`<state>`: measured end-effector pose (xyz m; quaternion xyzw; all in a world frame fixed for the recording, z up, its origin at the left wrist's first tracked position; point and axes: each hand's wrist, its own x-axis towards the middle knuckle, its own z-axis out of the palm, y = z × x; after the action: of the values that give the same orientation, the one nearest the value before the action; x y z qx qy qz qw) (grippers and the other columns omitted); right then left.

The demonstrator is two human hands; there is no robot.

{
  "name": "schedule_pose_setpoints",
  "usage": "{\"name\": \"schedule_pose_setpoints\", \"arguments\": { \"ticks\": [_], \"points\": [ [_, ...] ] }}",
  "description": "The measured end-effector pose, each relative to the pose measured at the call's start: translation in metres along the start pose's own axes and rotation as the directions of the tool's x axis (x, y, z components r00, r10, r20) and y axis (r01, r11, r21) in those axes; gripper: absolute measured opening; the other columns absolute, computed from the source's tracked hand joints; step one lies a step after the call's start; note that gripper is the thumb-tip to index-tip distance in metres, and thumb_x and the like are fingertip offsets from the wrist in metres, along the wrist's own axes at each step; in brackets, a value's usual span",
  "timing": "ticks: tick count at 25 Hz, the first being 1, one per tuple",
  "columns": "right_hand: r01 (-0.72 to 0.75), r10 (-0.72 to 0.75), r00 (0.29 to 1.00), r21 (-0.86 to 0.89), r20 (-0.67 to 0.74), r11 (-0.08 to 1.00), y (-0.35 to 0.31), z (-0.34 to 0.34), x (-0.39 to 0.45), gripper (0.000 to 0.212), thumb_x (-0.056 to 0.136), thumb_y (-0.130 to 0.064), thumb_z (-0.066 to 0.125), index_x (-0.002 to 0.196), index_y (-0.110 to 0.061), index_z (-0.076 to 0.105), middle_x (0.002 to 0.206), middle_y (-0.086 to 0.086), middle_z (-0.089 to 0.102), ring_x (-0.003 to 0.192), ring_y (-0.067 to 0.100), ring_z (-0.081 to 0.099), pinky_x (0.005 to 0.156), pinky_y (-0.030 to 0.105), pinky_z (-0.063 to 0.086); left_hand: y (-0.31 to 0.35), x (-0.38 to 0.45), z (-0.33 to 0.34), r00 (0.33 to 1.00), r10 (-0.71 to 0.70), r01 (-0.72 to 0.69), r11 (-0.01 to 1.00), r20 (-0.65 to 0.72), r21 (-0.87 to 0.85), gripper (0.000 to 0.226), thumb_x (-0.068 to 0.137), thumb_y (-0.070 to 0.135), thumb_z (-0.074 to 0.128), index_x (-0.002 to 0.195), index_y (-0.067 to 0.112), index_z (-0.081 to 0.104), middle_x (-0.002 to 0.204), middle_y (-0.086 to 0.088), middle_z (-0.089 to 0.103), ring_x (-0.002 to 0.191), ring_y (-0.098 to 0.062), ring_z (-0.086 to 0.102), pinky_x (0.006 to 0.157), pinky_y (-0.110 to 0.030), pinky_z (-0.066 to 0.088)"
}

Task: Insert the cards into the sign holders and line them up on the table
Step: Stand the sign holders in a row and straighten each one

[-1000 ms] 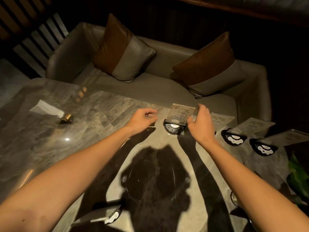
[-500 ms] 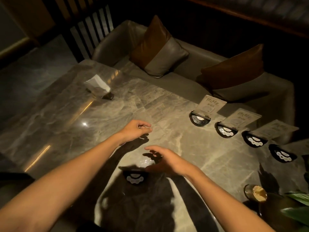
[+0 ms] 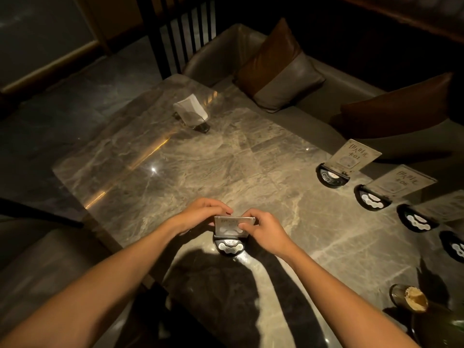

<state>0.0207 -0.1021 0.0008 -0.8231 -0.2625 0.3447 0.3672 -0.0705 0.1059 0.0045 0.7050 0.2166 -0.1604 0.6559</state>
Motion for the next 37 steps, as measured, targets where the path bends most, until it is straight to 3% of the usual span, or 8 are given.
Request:
{"name": "schedule_pose_setpoints", "arguments": {
  "ticks": [5, 8, 13, 16, 21, 29, 34, 37],
  "points": [
    [-0.048, 0.053, 0.998, 0.153, -0.032, 0.987, 0.006, -0.021, 0.004, 0.012, 0.092, -0.013, 0.067, 0.087, -0.024, 0.068, 0.08, -0.004, 0.072, 0.073, 0.006, 0.068, 0.069, 0.03, 0.055, 0.016, 0.001, 0.023, 0.996, 0.043, -0.04, 0.998, -0.083, 0.043, 0.021, 0.088, 0.016, 0.073, 0.105, 0.003, 0.074, 0.091, 0.001, 0.077, 0.084, -0.006, 0.072, 0.071, -0.013, 0.052],
    [-0.025, 0.036, 0.997, 0.169, -0.062, 0.985, 0.014, -0.044, 0.008, 0.005, 0.092, -0.016, 0.066, 0.093, -0.02, 0.067, 0.086, 0.002, 0.074, 0.079, 0.018, 0.072, 0.073, 0.044, 0.06, 0.035, 0.017, 0.037, 0.978, 0.112, -0.08, 0.981, -0.178, 0.175, 0.012, 0.087, 0.011, 0.074, 0.096, 0.003, 0.075, 0.084, 0.0, 0.077, 0.075, -0.003, 0.07, 0.067, -0.017, 0.052],
    [0.029, -0.027, 0.987, 0.007, -0.158, 1.0, 0.011, -0.108, 0.029, 0.009, 0.096, -0.018, 0.062, 0.095, -0.026, 0.064, 0.086, -0.006, 0.07, 0.08, 0.013, 0.067, 0.07, 0.034, 0.056, 0.08, 0.075, 0.05, 0.958, 0.256, -0.171, 0.873, -0.131, 0.456, 0.019, 0.09, 0.02, 0.07, 0.074, 0.029, 0.067, 0.065, 0.014, 0.066, 0.063, 0.001, 0.06, 0.062, -0.021, 0.046],
    [-0.029, -0.007, 0.966, -0.136, -0.258, 0.99, 0.007, -0.148, 0.054, 0.005, 0.096, -0.019, 0.062, 0.092, -0.023, 0.062, 0.081, -0.003, 0.067, 0.076, 0.018, 0.063, 0.067, 0.035, 0.049, 0.109, 0.126, 0.054, 0.93, 0.333, -0.213, 0.83, -0.153, 0.515, 0.01, 0.088, 0.021, 0.071, 0.078, 0.022, 0.069, 0.072, 0.005, 0.069, 0.071, -0.014, 0.065, 0.067, -0.036, 0.052],
    [-0.171, 0.005, 0.899, -0.339, -0.438, 0.925, 0.01, -0.2, 0.101, 0.007, 0.097, -0.02, 0.055, 0.098, -0.021, 0.062, 0.096, 0.007, 0.071, 0.091, 0.031, 0.064, 0.074, 0.043, 0.053, 0.153, 0.206, 0.066, 0.9, 0.391, -0.238, 0.813, -0.195, 0.531, 0.007, 0.087, 0.018, 0.071, 0.082, 0.023, 0.071, 0.072, 0.009, 0.066, 0.07, -0.01, 0.059, 0.066, -0.027, 0.042],
    [-0.277, 0.08, 0.83, -0.284, -0.551, 0.918, 0.042, -0.237, 0.146, 0.013, 0.096, -0.008, 0.053, 0.101, -0.009, 0.065, 0.099, 0.016, 0.067, 0.093, 0.036, 0.063, 0.073, 0.04, 0.048, 0.172, 0.296, 0.081, 0.918, 0.362, -0.237, 0.829, -0.164, 0.506, 0.01, 0.089, 0.019, 0.07, 0.091, 0.01, 0.073, 0.086, -0.003, 0.072, 0.083, -0.023, 0.067, 0.079, -0.039, 0.054],
    [-0.256, 0.127, 0.863, -0.208, -0.489, 0.944, 0.043, -0.246, 0.14, 0.046, 0.096, -0.006, 0.054, 0.141, -0.01, 0.046, 0.135, 0.016, 0.058, 0.125, 0.032, 0.055, 0.105, 0.044, 0.047, 0.182, 0.312, 0.085, 0.939, 0.307, -0.204, 0.858, -0.154, 0.471, 0.016, 0.091, 0.025, 0.066, 0.102, 0.013, 0.071, 0.089, 0.004, 0.068, 0.091, -0.019, 0.067, 0.075, -0.026, 0.047],
    [-0.213, 0.08, 0.877, -0.233, -0.474, 0.949, 0.037, -0.255, 0.114, 0.052, 0.1, -0.012, 0.052, 0.15, -0.013, 0.037, 0.144, 0.014, 0.053, 0.131, 0.029, 0.052, 0.108, 0.041, 0.042, 0.192, 0.313, 0.085, 0.976, 0.186, -0.114, 0.873, -0.109, 0.475, 0.023, 0.085, 0.025, 0.071, 0.107, 0.017, 0.067, 0.094, 0.002, 0.07, 0.097, -0.022, 0.069, 0.079, -0.028, 0.05]
  ]
}}
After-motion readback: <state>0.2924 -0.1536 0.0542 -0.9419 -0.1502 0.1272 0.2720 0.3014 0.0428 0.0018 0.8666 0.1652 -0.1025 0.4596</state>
